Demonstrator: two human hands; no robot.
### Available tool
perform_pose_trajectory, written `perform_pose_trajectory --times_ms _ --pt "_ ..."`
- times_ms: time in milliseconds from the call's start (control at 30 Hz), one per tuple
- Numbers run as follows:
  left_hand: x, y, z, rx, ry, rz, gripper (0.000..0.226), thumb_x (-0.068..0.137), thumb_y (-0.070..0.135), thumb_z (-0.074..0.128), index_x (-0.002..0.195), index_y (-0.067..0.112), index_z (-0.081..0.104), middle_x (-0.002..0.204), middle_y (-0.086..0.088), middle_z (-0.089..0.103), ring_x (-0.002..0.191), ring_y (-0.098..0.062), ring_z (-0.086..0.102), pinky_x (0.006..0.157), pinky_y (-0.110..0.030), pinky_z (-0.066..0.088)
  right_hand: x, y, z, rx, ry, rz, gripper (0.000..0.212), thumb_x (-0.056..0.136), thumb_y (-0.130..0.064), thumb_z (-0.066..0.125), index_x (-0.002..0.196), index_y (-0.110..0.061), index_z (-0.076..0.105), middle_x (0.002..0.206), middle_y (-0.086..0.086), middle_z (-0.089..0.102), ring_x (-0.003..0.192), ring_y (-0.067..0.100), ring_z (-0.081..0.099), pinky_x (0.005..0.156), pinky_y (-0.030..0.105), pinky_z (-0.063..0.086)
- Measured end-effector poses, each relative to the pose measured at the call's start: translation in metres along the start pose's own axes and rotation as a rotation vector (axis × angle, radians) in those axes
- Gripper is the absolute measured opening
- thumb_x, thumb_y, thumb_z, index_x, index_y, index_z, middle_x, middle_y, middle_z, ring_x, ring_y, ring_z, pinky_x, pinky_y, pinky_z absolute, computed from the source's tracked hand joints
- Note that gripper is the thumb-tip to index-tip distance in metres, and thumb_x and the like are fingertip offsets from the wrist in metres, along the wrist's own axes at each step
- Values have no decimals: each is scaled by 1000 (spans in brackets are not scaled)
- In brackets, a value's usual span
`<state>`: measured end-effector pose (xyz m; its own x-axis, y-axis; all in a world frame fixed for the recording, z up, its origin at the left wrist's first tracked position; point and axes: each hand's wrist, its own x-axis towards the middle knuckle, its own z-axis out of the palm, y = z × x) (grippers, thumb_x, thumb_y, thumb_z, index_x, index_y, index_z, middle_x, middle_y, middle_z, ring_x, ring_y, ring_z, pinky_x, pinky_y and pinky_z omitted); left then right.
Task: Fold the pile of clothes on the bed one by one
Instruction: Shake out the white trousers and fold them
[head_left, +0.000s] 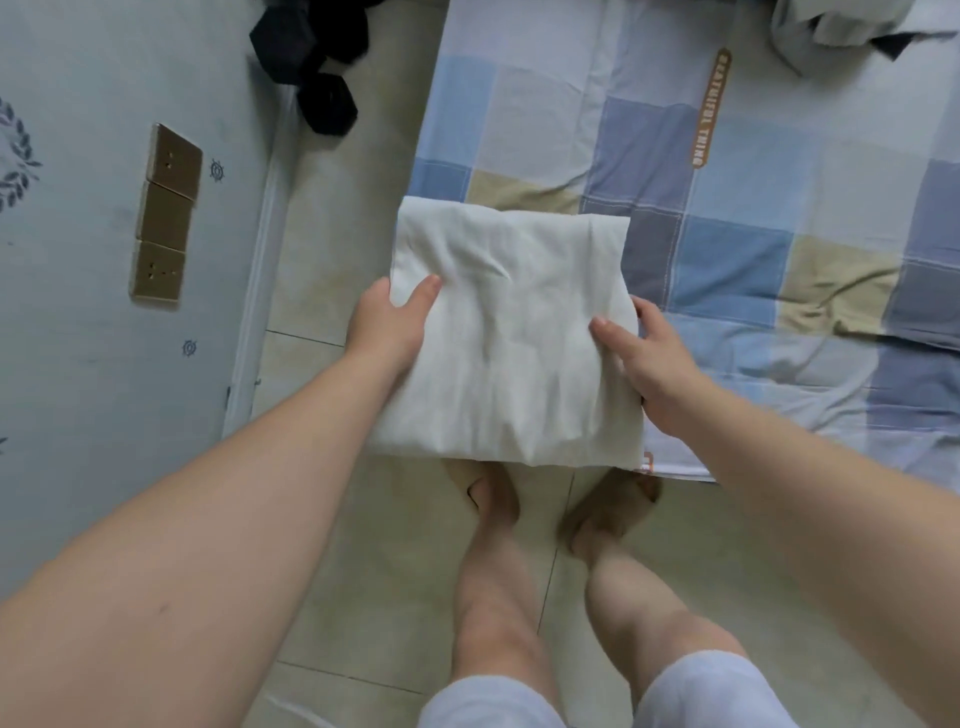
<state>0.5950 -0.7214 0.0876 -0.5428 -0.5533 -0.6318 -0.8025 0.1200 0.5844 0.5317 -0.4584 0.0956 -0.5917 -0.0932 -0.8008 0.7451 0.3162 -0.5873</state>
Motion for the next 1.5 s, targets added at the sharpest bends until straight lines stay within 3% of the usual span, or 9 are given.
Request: perform_pose_trajectory --times_ms 167,300,367,533,733,867,933,1200,1500 --pt "27 -28 1 171 17 -34 65 94 47 62 147 20 38 141 0 54 123 -23 54 99 -34 42 27 11 30 -210 -68 65 59 94 -26 65 146 -29 38 140 0 56 120 24 59 103 44 48" --pt "8 -39 14 539 241 473 66 96 44 55 155 25 31 162 -5 28 146 -32 27 113 -47 27 21 12 46 -990 276 -391 87 88 -46 64 159 -31 16 169 4 1 155 30 4 121 53 11" --pt "5 -43 26 700 154 699 65 97 49 47 156 31 29 166 -3 21 150 -30 20 116 -48 24 18 18 60 -1113 209 -621 94 84 -55 64 160 -34 13 169 5 -7 155 31 -5 120 57 4" --pt "42 -66 52 946 -88 549 70 97 68 20 157 46 -8 167 5 -21 154 -19 -16 125 -47 -3 62 45 83 -1375 6 -600 114 78 -75 59 160 -31 -6 166 9 -20 153 31 -18 120 59 -7" --pt "56 -57 55 960 -199 474 73 99 65 27 154 46 -18 163 8 -31 152 -18 -24 123 -47 -9 86 32 84 -1389 -132 -469 115 81 -74 56 158 -30 -17 165 5 -26 152 25 -24 121 55 -11" --pt "25 -28 30 930 -385 311 77 99 61 40 157 45 -7 165 8 -26 154 -20 -19 125 -49 0 47 -4 59 -1360 -266 -363 83 92 -53 58 158 -31 14 165 1 11 152 19 10 115 50 28" --pt "-3 -9 14 913 -490 220 74 99 63 40 159 44 0 167 6 -19 155 -21 -13 125 -48 5 13 -22 39 -1341 -314 -227 79 95 -49 56 159 -33 13 166 0 14 150 22 17 113 49 33" --pt "-128 106 -28 693 -393 254 75 96 67 44 158 44 10 169 5 -7 155 -21 -8 124 -50 13 -131 -95 -60 -1276 40 -283 85 97 -50 55 160 -35 -1 169 2 -7 155 27 5 120 48 24" --pt "-224 238 62 598 -324 516 74 96 66 44 158 46 9 169 6 -4 155 -20 -6 124 -49 13 -206 -128 -202 -1246 265 -374 88 97 -53 51 158 -39 -10 169 -3 -11 155 24 -4 121 52 13"
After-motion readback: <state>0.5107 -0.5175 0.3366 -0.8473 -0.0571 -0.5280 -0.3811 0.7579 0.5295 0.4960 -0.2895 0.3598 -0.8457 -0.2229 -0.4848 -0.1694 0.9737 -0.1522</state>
